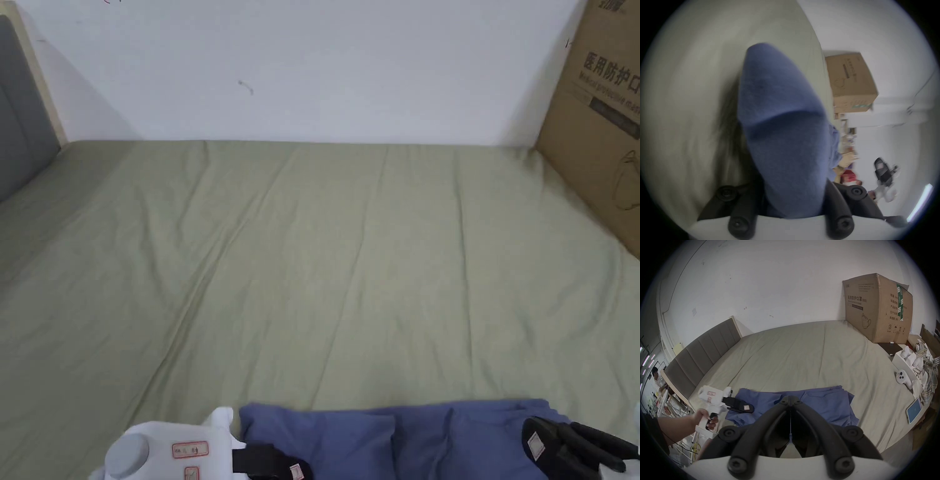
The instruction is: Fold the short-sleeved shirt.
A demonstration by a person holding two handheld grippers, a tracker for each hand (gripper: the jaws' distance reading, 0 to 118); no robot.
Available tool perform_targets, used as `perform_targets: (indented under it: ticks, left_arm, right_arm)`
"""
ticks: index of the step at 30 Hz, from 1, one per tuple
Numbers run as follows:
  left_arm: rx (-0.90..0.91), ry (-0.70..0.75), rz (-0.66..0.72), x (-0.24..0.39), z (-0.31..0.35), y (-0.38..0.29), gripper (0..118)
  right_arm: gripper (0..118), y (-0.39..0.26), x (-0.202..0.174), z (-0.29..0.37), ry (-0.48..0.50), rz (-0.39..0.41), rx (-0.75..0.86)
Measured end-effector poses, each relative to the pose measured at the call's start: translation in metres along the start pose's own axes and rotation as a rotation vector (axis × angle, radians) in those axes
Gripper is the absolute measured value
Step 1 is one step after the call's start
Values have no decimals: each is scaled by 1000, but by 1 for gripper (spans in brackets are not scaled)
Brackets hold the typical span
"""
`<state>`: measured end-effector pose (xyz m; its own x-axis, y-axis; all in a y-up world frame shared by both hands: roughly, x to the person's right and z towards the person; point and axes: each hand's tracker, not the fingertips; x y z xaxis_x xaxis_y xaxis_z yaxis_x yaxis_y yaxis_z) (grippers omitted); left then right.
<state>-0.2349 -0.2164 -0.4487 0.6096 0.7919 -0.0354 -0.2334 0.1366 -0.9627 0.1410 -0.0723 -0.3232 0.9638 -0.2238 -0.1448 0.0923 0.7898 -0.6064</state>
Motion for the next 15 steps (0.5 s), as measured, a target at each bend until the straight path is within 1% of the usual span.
perform_targets:
  ticks: [1,2,3,4,5,6,7,8,9,10,11,12,13,15]
  left_arm:
    - [23,52,-54,17,14,-3,7]
    - [45,126,-94,2,27,7,7]
    - [74,236,-166,-7,41,15,7]
    - [99,380,-255,7,59,15,7]
    - [109,595,-382,23,70,13,7]
    - [112,782,-477,34,76,11,7]
    - [127,900,-513,51,68,-8,7]
    - [174,912,-480,52,76,-7,7]
    - [205,783,-397,54,82,-4,7]
    - [197,633,-308,56,85,2,7]
    - [179,505,-212,71,72,-6,7]
    - [169,422,-163,77,64,-3,7]
    - [159,371,-157,85,51,-1,7]
    - [94,328,-202,114,8,-2,8]
  right_arm:
    - [0,0,2,1,0,0,4]
    - [0,0,4,3,1,-1,10]
    - [0,-1,5,4,1,-3,16]
    - [0,-3,8,6,2,-5,22]
    - [0,-4,10,7,3,-7,25]
    - [0,-4,12,8,7,-10,25]
    - [0,-6,14,9,13,-13,25]
    - [0,-8,16,12,21,-19,27]
    - [0,-10,18,14,29,-25,29]
    - [0,-11,21,17,38,-30,31]
    - [0,-13,24,20,40,-33,34]
    - [0,-14,27,23,40,-35,37]
    - [0,-14,30,26,38,-34,40]
    - [0,-14,38,33,27,-27,52]
